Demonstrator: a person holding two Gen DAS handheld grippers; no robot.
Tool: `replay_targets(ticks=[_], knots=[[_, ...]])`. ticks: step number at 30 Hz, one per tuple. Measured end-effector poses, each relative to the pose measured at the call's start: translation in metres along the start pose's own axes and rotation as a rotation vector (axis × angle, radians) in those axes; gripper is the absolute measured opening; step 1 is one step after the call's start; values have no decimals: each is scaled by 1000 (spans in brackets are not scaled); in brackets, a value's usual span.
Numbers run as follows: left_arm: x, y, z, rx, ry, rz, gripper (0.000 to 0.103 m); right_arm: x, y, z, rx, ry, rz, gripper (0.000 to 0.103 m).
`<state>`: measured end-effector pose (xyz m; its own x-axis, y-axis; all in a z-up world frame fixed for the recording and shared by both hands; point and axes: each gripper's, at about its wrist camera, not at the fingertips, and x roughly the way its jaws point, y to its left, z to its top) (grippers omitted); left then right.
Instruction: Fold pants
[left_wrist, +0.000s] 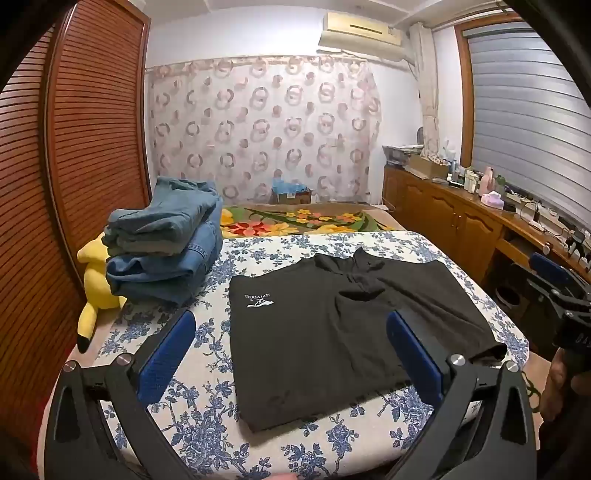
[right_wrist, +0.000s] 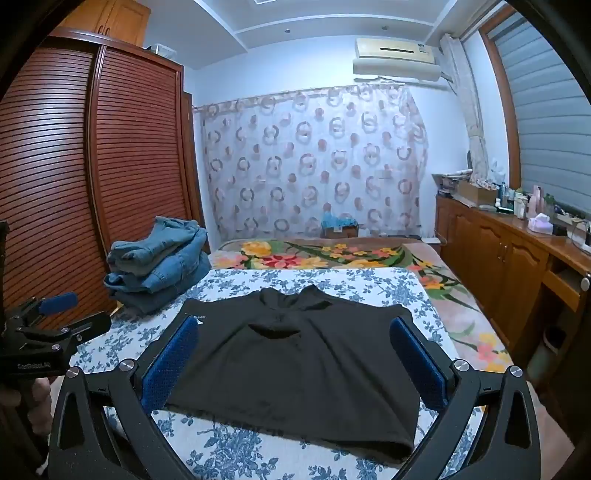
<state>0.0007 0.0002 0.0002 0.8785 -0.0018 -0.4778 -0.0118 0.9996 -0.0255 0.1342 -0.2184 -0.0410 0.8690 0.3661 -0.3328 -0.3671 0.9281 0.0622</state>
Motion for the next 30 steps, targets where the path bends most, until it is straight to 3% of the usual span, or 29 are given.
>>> replay_targets(ticks=[30], knots=[[-13,-7,2,18,-52,22,103,-4,0,0,8,-17,-1,103]])
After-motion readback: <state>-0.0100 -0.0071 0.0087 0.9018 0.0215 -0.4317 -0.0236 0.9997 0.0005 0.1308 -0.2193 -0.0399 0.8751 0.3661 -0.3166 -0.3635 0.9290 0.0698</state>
